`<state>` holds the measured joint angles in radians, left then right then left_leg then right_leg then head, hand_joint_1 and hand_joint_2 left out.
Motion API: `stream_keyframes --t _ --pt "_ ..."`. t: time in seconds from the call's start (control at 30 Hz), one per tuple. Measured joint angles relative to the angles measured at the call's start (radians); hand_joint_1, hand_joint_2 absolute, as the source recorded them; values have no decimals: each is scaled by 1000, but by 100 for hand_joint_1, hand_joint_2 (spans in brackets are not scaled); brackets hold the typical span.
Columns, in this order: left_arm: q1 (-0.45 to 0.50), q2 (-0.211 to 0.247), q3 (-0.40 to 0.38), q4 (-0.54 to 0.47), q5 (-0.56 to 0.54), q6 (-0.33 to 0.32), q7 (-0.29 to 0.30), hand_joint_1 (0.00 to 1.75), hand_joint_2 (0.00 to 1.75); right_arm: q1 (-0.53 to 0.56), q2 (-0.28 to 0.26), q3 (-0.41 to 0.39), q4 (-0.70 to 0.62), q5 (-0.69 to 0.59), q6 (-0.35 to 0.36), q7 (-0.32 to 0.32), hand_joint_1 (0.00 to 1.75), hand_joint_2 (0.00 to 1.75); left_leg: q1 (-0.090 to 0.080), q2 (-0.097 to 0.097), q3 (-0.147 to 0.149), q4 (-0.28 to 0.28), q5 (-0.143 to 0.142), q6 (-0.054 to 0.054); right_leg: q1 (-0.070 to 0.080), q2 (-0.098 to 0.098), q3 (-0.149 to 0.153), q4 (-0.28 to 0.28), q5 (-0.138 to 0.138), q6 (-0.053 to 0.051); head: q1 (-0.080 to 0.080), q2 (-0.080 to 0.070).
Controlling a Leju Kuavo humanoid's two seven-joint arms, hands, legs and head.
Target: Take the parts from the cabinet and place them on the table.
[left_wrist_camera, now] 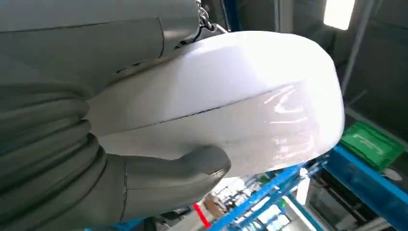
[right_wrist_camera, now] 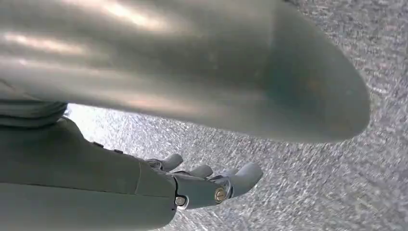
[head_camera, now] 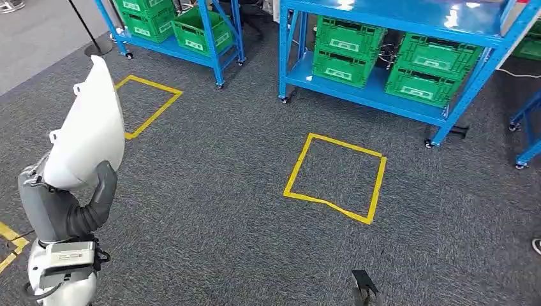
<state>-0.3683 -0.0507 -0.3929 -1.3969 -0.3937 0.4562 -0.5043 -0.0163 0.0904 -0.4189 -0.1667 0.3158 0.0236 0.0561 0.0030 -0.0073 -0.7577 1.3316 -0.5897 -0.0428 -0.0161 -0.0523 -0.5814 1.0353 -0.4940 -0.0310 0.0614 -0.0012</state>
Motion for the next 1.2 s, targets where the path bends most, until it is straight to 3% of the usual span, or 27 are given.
stream_keyframes --t 0.07,0.1,0.13,0.17,0.27,0.3,0.33,0.37,0.43,0.47,0.5,0.53,0.6,0.63,0.67,0.77,0.8,0.83,0.87,0.93,0.97,1.0,1.07,1.1,1.13,1.17,1.2 --pt "-13 -11 -2 16 0 -8 1 175 175 -2 1 -7 0 -5 -2 -5 0 0 0 10 73 -130 71 4 0 -23 3 0 -2 4 0 0" --pt "-24 -19 -5 22 0 -11 1 175 175 -2 2 -9 0 -10 -4 -1 0 0 -2 36 129 -229 109 10 0 -35 7 0 -5 7 0 0" --pt "-36 -28 -12 30 0 -13 1 175 175 -1 5 -14 0 -12 -5 3 0 0 -8 89 167 -304 117 20 2 -46 11 0 -7 11 0 0" --pt "-46 -35 -17 35 -2 -16 1 175 175 -1 6 -17 0 -12 -7 9 0 0 -13 86 174 -308 119 26 6 -53 11 2 -11 19 2 0" --pt "-53 -44 -23 49 -2 -14 0 175 175 -5 11 -21 0 -11 -11 18 0 0 -21 50 157 -310 125 40 2 -80 19 -6 -6 37 1 0" --pt "-54 -45 -23 49 0 -10 -1 175 175 -4 12 -21 0 -10 -12 16 0 0 -13 38 173 -324 134 52 -1 -77 19 -5 -13 46 1 0" --pt "-58 -47 -23 50 0 -8 -2 175 175 -4 12 -21 0 -8 -12 14 0 0 -10 27 174 -330 138 55 -5 -21 16 14 -26 50 3 0" --pt "-64 -51 -24 52 2 -6 -2 175 175 -4 15 -21 0 -5 -12 13 0 0 -8 18 172 -330 141 61 -6 22 -11 70 -60 52 4 0" --pt "-64 -55 -24 58 3 -6 -2 175 175 3 14 -22 0 -4 -13 13 0 0 -9 -9 170 -329 141 65 -4 48 -94 236 -132 57 10 0" --pt "-63 -55 -24 62 3 -6 -2 175 175 5 14 -22 0 -4 -13 13 0 0 -10 -23 169 -328 141 65 -4 50 -127 294 -146 58 10 0" --pt "-62 -55 -24 66 3 -6 -2 175 175 6 14 -22 0 -2 -13 13 0 0 -9 -38 169 -325 141 65 -4 50 -140 307 -134 58 10 0" --pt "-61 -55 -24 68 3 -6 -2 175 175 6 14 -22 0 -1 -12 12 0 0 -9 -52 168 -322 140 64 -5 51 -128 270 -99 57 10 0" --pt "-62 -55 -24 70 3 -6 -2 175 175 5 14 -22 0 0 -12 11 0 0 -5 -81 168 -313 136 58 -10 64 -49 97 -3 58 10 0" --pt "-62 -55 -24 70 3 -6 -2 175 175 4 14 -22 0 0 -12 11 0 0 -3 -93 165 -305 133 52 -17 103 -13 15 13 59 10 0" --pt "-63 -55 -24 71 3 -6 -2 175 175 4 14 -22 0 0 -11 11 0 0 -9 -105 158 -299 130 43 -7 113 -10 11 3 56 11 0" --pt "-63 -56 -25 71 3 -6 -2 175 175 0 14 -22 0 0 -11 11 0 0 -3 -126 154 -311 138 24 -2 85 -13 12 7 34 11 0" --pt "-64 -54 -26 71 3 -6 -1 175 175 -2 15 -22 0 1 -11 11 0 0 -5 -132 147 -310 137 17 -10 73 -10 5 12 26 11 0" --pt "-66 -54 -26 71 2 -6 0 175 175 -4 16 -22 0 1 -9 11 0 0 -6 -84 145 -293 127 16 -9 63 -8 1 14 17 10 0" --pt "-72 -54 -26 72 1 -7 2 175 175 -3 16 -22 0 1 -9 10 0 0 -9 -36 121 -243 92 14 -7 54 -8 1 12 8 1 0" --pt "-76 -55 -28 72 -3 -8 6 175 175 0 16 -22 0 2 -9 11 0 0 -4 -6 46 -86 14 8 -4 30 -7 1 9 5 1 0" --pt "-76 -55 -28 74 -4 -8 11 175 175 1 15 -22 0 2 -9 11 0 0 -2 -4 12 -15 -11 6 -2 18 -8 1 9 4 1 0" --pt "-75 -55 -28 77 -5 -9 13 175 175 0 15 -22 0 2 -9 11 0 0 0 -3 -3 15 -11 5 -1 5 -7 1 8 3 1 0" --pt "-76 -55 -28 79 -6 -9 13 175 175 -1 15 -22 0 2 -9 11 0 0 1 5 46 -77 50 6 -1 -18 -3 1 5 6 1 0" --pt "-77 -55 -28 79 -6 -9 13 175 175 -2 15 -22 0 2 -9 11 0 0 0 20 99 -175 94 9 -1 -29 1 1 3 9 1 0" --pt "-79 -55 -28 79 -6 -9 13 175 175 -2 15 -22 0 2 -9 11 0 0 -1 55 149 -265 127 14 -1 -38 6 2 0 13 1 0" --pt "-83 -56 -29 79 -6 -9 13 175 175 -2 15 -22 0 2 -10 11 0 0 -12 97 165 -300 117 22 6 -46 8 4 -5 20 1 0" --pt "-84 -58 -29 79 -6 -9 14 175 175 -2 15 -23 0 5 -9 11 0 0 -11 78 167 -304 123 28 5 -53 9 3 -5 26 3 0"
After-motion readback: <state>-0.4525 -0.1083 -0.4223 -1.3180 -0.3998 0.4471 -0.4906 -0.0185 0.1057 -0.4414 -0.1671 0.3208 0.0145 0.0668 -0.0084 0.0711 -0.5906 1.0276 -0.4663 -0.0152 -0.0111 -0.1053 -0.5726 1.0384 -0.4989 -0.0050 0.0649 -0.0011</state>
